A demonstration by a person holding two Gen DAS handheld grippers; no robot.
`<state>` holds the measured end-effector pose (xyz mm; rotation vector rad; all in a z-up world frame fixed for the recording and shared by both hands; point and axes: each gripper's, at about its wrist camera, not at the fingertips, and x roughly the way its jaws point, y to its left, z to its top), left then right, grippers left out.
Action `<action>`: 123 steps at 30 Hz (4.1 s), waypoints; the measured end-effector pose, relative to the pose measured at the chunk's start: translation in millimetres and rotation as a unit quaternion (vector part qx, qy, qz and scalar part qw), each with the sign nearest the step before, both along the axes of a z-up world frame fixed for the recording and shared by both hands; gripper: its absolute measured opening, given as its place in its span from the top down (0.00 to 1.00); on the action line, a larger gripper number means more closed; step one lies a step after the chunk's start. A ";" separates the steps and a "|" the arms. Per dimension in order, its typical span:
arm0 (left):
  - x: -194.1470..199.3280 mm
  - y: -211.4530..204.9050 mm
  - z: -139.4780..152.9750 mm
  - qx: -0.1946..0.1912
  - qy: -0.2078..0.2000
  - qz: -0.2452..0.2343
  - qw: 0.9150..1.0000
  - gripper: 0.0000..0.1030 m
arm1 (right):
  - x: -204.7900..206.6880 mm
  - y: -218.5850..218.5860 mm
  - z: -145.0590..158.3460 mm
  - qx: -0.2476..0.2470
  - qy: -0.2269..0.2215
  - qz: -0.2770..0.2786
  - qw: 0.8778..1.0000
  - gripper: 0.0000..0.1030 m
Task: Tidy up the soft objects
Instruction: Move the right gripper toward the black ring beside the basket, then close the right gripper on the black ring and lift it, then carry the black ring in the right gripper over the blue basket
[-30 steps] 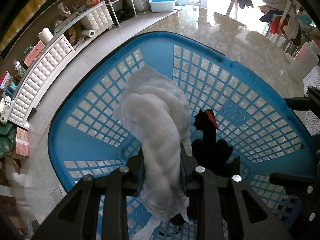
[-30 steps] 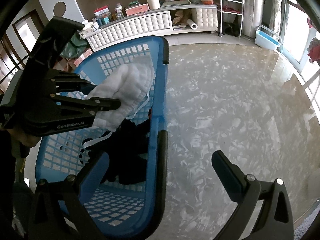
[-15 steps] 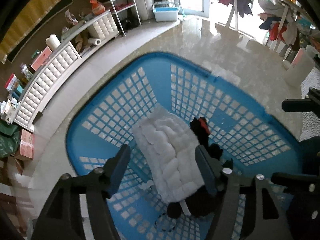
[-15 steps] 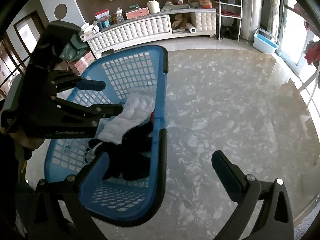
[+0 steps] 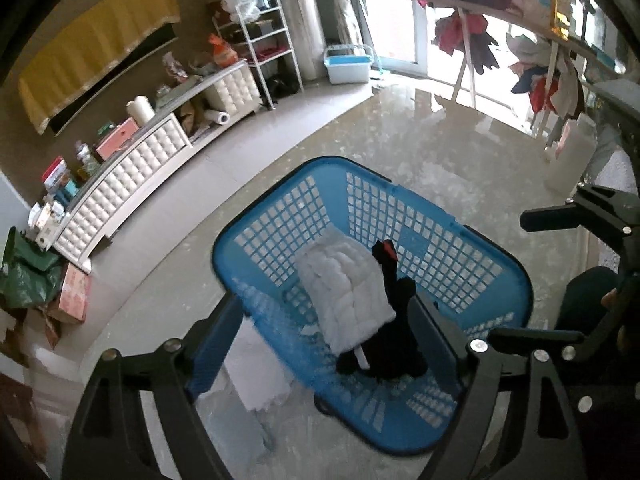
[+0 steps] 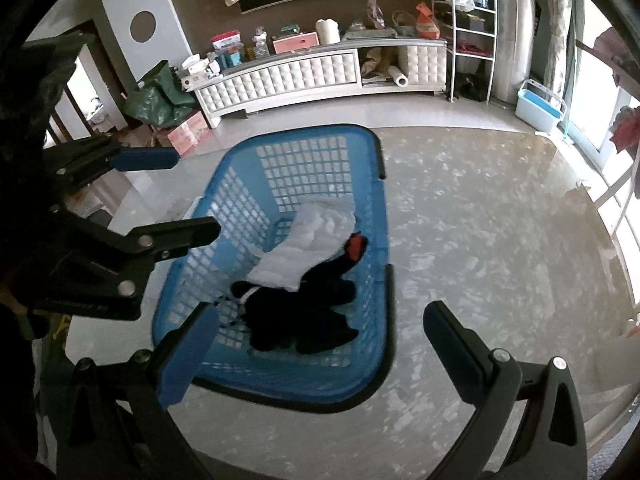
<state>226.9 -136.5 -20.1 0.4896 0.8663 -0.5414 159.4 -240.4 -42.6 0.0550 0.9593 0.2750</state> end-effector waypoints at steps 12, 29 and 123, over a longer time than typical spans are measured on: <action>-50.1 68.6 15.2 -0.028 -0.008 0.062 0.998 0.00 | -26.7 39.9 19.4 -0.001 -0.023 0.022 1.000 0.00; -98.0 179.9 -5.9 -0.050 0.000 0.156 0.987 0.00 | -33.3 138.1 0.7 -0.042 -0.023 0.100 0.994 0.00; -27.5 266.9 -127.2 -0.078 0.086 0.170 0.979 0.00 | 45.9 193.4 -109.1 -0.093 0.095 0.109 0.985 0.96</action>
